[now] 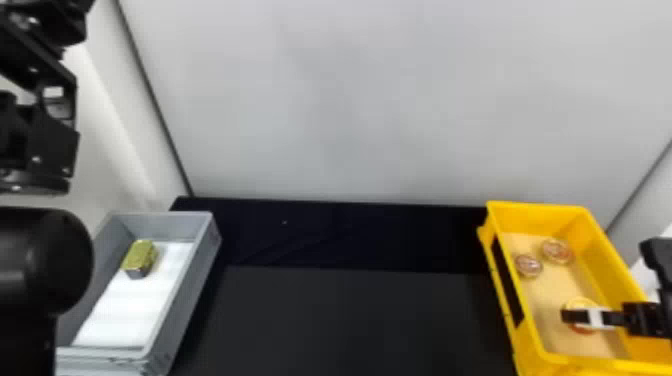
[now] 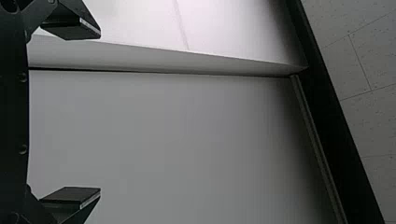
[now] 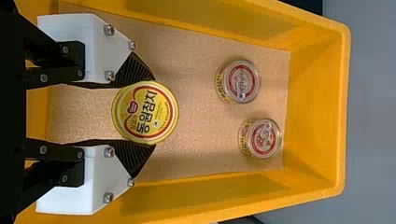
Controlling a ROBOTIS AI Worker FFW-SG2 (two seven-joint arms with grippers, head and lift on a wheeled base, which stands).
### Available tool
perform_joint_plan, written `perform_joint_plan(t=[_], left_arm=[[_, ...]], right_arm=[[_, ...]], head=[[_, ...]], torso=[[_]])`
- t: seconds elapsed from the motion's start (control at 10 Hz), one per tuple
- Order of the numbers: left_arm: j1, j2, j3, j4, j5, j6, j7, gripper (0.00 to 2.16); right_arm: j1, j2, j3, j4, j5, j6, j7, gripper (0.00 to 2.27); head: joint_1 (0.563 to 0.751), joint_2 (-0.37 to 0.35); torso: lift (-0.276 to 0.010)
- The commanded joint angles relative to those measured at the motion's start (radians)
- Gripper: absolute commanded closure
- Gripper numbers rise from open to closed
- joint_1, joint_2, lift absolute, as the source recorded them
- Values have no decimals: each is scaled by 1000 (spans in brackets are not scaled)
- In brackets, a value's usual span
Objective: Pick up the round yellow can and place it in the yellow rectangular box
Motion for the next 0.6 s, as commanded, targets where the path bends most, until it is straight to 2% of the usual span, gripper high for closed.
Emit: perform_joint_plan(t=[0.0, 0.4, 0.5], left_arm=[[0, 1, 0, 0, 0, 0, 0, 98], [0, 1, -2, 0, 0, 0, -2, 98], [0, 1, -2, 0, 0, 0, -2, 98]], right_arm=[[-1, -3, 1, 30, -45, -16, -29, 756], [-4, -6, 1, 42, -82, -30, -55, 754], [-6, -6, 1, 42, -83, -28, -57, 647]], head=[[663, 54], [663, 54], [663, 54]], torso=[[-2], [-2], [-2]])
